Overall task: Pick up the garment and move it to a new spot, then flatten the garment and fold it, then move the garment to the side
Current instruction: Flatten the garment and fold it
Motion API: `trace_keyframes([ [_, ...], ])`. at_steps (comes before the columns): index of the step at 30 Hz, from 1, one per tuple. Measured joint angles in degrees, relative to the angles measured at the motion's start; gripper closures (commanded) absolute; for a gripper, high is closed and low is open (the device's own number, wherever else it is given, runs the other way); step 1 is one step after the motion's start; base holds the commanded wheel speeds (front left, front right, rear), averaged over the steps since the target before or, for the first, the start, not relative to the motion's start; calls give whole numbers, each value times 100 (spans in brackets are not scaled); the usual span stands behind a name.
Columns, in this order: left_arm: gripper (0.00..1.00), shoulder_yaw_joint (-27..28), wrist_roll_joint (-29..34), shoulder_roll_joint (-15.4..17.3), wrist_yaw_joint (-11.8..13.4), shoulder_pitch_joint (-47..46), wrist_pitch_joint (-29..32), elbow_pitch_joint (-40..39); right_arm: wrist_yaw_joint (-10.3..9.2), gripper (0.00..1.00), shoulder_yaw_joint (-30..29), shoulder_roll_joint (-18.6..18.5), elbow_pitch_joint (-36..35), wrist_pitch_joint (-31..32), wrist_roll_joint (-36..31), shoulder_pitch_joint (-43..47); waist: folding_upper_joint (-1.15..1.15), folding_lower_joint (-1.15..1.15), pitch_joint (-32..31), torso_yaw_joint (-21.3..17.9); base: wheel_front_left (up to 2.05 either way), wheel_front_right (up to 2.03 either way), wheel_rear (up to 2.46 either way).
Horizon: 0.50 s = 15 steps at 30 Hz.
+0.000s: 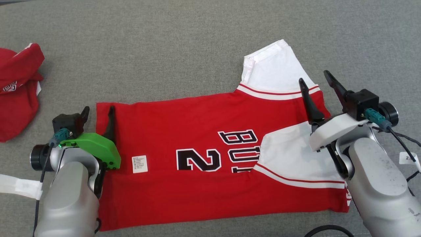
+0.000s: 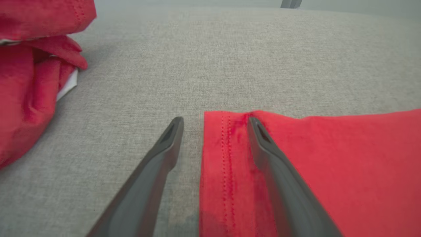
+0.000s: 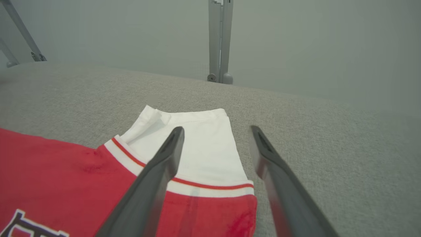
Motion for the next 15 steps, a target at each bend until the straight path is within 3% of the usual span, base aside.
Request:
trace_keyframes([
  [9, 0, -68, -109, -40, -4, -280, -7, 555, 0, 0, 300, -155, 250, 0, 77, -582, 0, 0, 201, 37, 0, 0, 0],
  [11, 14, -153, -114, -42, -4, -326, -13, 566, 0, 0, 421, -230, 481, 0, 158, -753, 0, 0, 242, 48, 0, 0, 0],
  [12, 27, -222, -147, -48, -4, -356, -14, 583, 0, 0, 490, -259, 616, 2, 209, -857, 0, 0, 265, 55, 0, 0, 0],
  [13, 47, -274, -170, -60, -4, -383, -14, 599, 0, 0, 564, -287, 740, 32, 234, -982, 0, 0, 289, 64, 0, 0, 0],
  [15, 65, -375, -215, -74, -4, -463, -14, 600, 0, 0, 691, -347, 1003, 224, 354, -1291, 0, 0, 345, 86, 0, 0, 0],
])
